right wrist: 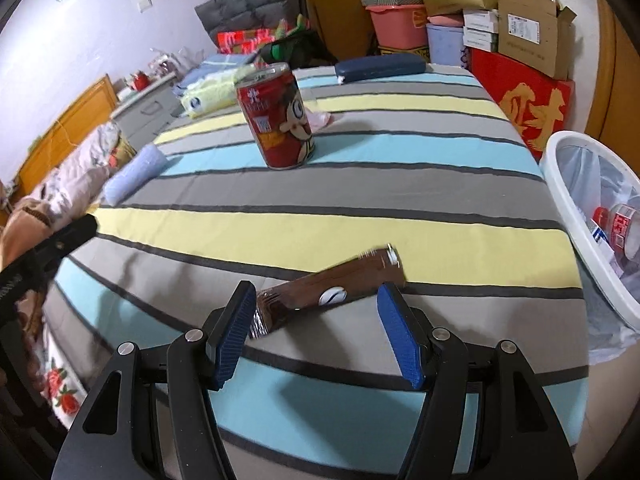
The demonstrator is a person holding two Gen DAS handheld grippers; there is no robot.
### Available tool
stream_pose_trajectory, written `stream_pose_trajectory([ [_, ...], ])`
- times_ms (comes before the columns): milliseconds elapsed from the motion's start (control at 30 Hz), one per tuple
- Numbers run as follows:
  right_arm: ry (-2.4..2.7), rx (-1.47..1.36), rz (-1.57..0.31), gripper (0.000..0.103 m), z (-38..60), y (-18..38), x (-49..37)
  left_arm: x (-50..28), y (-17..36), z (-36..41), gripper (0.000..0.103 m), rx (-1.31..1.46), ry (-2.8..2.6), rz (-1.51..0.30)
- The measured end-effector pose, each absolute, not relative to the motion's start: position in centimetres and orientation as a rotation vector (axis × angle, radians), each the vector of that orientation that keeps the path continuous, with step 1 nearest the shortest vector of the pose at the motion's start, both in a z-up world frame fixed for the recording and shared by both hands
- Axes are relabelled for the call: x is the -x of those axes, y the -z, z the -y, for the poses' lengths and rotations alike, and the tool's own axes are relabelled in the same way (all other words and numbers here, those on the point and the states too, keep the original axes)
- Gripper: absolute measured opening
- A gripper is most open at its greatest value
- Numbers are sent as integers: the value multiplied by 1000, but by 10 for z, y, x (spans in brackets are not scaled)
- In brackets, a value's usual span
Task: Collect trash
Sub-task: 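Grasp the brown wrapper with the right tool while the left tool grasps the lavender foam net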
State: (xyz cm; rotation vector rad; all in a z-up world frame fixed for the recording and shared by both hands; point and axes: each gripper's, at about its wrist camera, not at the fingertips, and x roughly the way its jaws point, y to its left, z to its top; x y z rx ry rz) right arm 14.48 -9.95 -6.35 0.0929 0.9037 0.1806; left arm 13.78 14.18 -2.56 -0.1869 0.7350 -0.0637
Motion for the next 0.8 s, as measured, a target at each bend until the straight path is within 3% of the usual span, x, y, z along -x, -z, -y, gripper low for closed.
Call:
stream_pose_trajectory([
  [167,-162,-77,-890,61,92,63,-152,-147,30,-157,62,177,57,-742],
  [367,-201,-15,-895,37,77,63,-157,-162,32,-178,62,175,35,-748],
  [533,-178,55,-895,27,71,63,-159,-175,31,-193,62,168,16,-752],
  [800,-178,80,-904,21,64,61,-169,-207,34,-215,64,113,-17,-776],
])
